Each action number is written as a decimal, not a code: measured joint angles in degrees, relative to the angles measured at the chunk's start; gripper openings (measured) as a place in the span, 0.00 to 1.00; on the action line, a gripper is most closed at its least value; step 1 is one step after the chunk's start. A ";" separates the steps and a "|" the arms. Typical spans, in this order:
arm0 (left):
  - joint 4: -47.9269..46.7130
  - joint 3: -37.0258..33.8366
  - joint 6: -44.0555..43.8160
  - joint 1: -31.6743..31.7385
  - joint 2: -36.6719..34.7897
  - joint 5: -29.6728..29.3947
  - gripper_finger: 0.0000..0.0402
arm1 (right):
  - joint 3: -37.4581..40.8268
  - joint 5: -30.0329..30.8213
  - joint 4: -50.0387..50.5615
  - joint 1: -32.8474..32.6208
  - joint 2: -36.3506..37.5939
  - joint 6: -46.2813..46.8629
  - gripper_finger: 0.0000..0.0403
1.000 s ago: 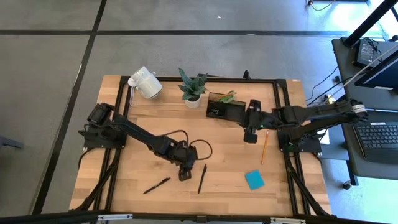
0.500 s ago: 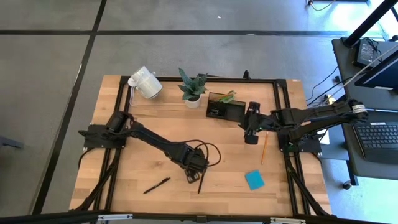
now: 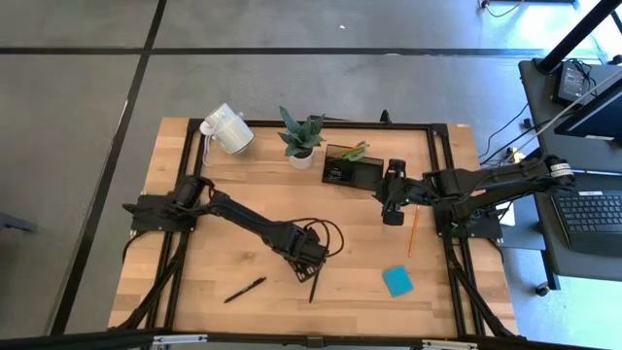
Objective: Pick and place office supplies into organizer
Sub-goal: Put the red eraser into the desk organizer
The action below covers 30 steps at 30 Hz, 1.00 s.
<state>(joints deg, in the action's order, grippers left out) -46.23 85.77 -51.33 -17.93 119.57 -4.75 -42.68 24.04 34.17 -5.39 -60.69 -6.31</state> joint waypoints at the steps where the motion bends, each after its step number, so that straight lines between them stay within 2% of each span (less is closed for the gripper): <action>1: -0.75 -0.08 -0.07 0.00 0.55 0.02 0.43 | 0.00 -0.01 -0.03 0.00 0.00 0.00 0.45; 11: -1.93 0.25 -1.94 0.09 2.74 2.14 0.41 | 0.00 -0.03 -0.48 0.00 0.00 -0.07 0.45; 23: -2.46 -0.01 3.03 1.21 2.66 2.77 0.19 | 0.00 -0.03 -0.50 0.01 0.00 -0.22 0.45; 30: -1.74 -0.37 6.44 2.30 0.30 2.83 0.14 | 0.00 -0.03 -0.46 0.02 0.00 -0.22 0.45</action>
<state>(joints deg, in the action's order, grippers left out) -47.97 85.41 -44.89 -15.63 119.86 -1.93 -42.68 24.01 33.71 -5.37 -60.69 -6.52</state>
